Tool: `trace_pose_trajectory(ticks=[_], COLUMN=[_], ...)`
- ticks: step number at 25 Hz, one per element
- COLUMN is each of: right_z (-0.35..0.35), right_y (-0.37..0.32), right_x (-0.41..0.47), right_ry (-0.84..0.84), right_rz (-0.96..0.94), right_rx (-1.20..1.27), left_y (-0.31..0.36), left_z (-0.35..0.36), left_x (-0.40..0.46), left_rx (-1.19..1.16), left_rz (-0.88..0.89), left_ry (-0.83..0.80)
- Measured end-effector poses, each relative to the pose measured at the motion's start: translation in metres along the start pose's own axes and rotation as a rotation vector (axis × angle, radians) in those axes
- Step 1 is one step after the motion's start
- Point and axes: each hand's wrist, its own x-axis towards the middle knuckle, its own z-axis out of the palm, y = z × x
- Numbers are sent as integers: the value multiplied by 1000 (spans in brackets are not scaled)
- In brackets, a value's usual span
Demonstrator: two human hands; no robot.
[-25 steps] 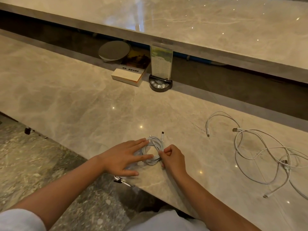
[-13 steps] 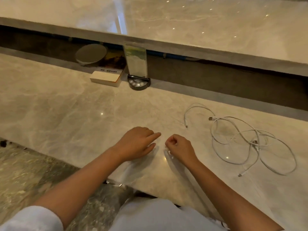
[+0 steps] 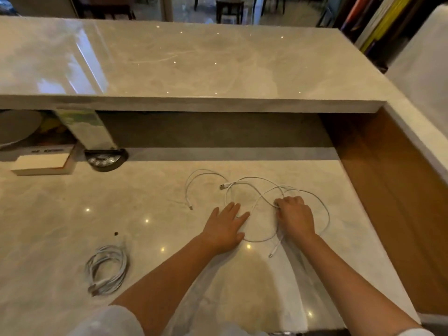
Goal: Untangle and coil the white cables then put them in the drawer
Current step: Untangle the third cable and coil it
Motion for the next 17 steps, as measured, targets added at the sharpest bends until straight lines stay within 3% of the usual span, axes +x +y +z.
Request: trace_pose_trajectory(ticks=[4, 7, 9, 12, 17], right_z=[-10, -26, -41, -56, -53], right_y=[3, 1, -6, -25, -59], right_x=[-1, -12, -21, -37, -68], right_ry=[21, 72, 115, 195, 265], right_rz=[-108, -98, -46, -4, -151], right_rx=[15, 325, 556, 747, 619], left_y=[-9, -14, -5, 18, 24], left_z=[5, 4, -5, -39, -79], left_x=[-1, 0, 1, 0, -11], left_rx=[14, -134, -428, -1173, -1683], left_rz=[30, 21, -34, -297, -312], left_ry=[7, -25, 69, 285, 286])
